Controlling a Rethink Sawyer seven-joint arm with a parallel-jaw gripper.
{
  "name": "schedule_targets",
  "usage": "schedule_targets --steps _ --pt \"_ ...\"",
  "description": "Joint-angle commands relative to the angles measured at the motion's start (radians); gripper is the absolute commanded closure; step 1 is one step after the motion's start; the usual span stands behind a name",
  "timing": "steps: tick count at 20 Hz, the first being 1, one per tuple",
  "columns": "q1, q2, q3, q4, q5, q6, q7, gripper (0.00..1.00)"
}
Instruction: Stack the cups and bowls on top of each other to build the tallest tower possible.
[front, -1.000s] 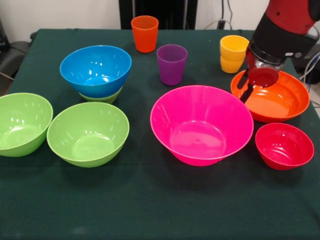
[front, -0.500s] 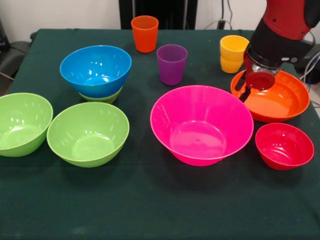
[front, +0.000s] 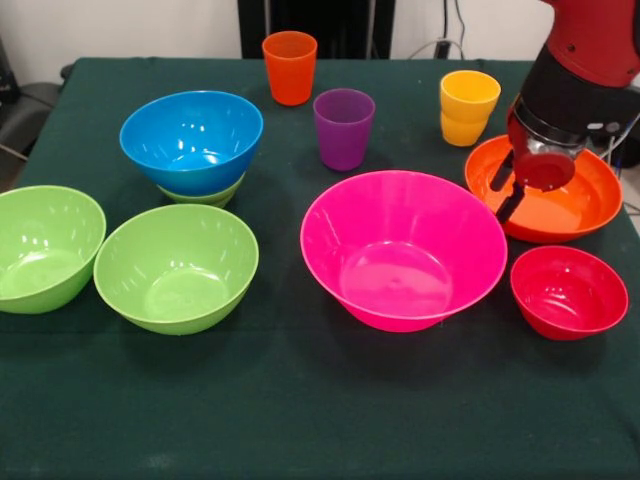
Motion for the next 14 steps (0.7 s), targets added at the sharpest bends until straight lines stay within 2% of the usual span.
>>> schedule_targets --steps 1,5,8,12,14 --pt "-0.015 0.059 0.090 -0.099 0.030 0.108 0.297 0.00" --pt "-0.029 0.084 0.076 -0.116 0.035 0.106 0.294 0.00" --pt "-0.055 0.085 0.086 -0.108 0.032 0.092 0.249 0.00" --pt "-0.089 0.052 0.111 -0.059 0.027 0.074 0.176 0.00" --pt "-0.098 0.043 0.111 -0.058 0.017 0.095 0.158 0.00"
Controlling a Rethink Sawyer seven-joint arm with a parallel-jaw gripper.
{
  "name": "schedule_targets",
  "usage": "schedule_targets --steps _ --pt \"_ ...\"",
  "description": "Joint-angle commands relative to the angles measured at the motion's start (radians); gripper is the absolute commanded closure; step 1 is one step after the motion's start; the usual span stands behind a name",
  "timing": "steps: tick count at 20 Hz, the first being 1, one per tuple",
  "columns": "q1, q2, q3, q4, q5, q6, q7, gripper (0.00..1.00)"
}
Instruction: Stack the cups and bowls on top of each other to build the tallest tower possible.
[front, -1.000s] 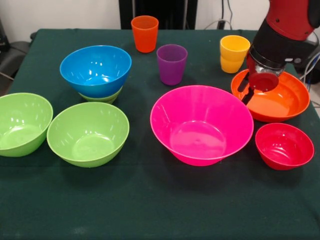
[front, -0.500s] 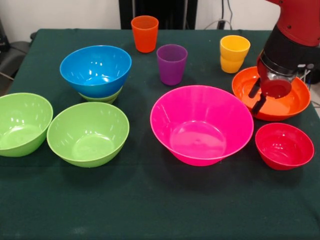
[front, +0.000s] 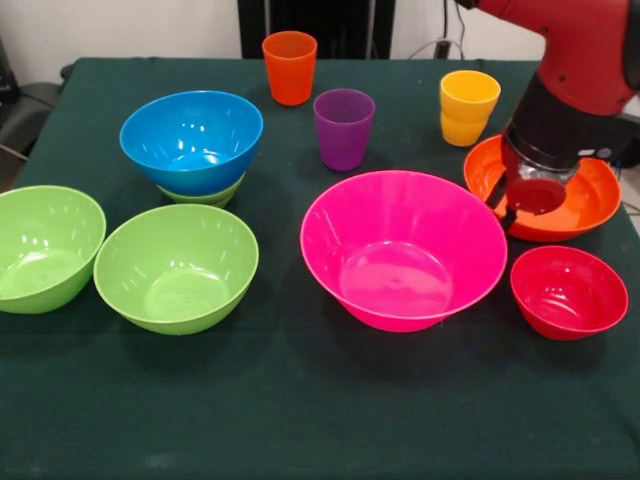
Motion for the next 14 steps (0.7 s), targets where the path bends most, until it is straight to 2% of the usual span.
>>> schedule_targets --steps 1,5,8,14 --pt "-0.066 -0.017 0.117 0.013 0.001 0.076 0.143 0.00" --pt "-0.082 -0.024 0.137 0.028 -0.005 0.067 0.114 0.00" --pt "-0.078 0.001 0.147 0.025 0.002 0.035 0.128 0.00" --pt "-0.029 0.022 0.105 -0.018 0.011 0.095 0.249 0.00"
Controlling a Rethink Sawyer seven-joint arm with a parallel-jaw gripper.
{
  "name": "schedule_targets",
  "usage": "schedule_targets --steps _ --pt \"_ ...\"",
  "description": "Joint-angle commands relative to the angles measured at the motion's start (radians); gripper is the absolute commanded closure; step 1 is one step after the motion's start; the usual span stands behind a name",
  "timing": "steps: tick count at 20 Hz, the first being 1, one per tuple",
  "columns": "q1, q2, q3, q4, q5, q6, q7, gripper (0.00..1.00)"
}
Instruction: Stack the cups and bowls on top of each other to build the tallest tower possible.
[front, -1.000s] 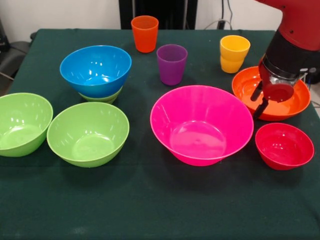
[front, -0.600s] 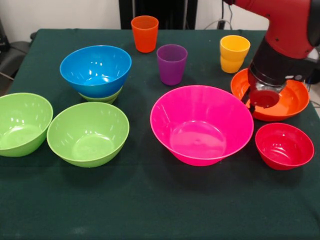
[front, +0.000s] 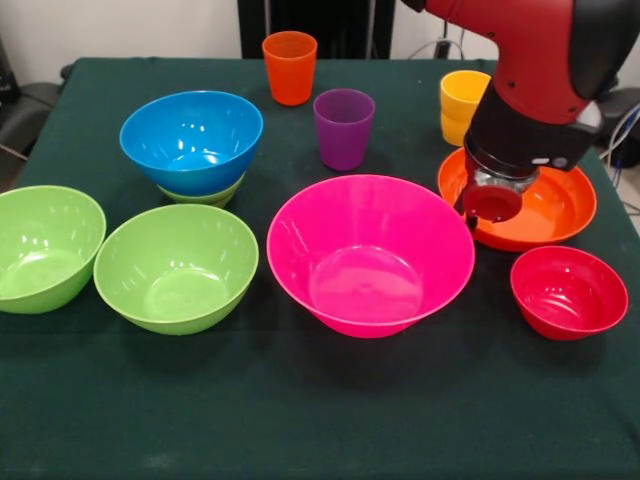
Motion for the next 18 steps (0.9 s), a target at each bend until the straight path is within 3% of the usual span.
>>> schedule_targets --steps 1,6,7,18 --pt "0.029 0.026 0.102 -0.033 0.012 0.107 0.262 0.00" --pt "0.024 0.036 0.109 -0.058 0.009 0.108 0.237 0.00" --pt "0.023 0.037 0.111 -0.061 0.010 0.108 0.229 1.00" --pt "0.002 0.009 0.150 -0.035 -0.003 0.096 0.128 1.00"
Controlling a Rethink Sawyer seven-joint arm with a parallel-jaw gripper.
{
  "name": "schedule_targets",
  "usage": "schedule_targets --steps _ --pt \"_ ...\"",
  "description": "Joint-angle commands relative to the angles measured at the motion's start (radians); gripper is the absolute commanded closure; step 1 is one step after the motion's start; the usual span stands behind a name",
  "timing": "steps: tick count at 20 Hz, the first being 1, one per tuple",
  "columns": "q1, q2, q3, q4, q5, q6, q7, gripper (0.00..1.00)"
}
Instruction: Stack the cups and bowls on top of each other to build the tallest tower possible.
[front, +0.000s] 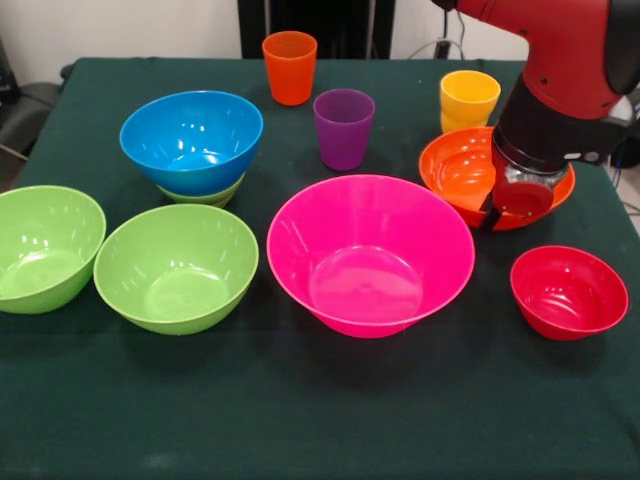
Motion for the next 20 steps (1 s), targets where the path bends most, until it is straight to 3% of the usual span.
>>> schedule_targets --steps 1,7,13,20 --pt "-0.021 0.008 0.151 -0.005 -0.007 0.044 0.121 1.00" --pt "0.012 -0.020 0.137 0.053 -0.023 0.014 0.104 1.00" --pt "0.013 -0.150 0.113 0.124 -0.058 0.087 0.029 1.00" --pt "0.011 -0.233 0.090 0.174 -0.122 0.054 -0.069 1.00"
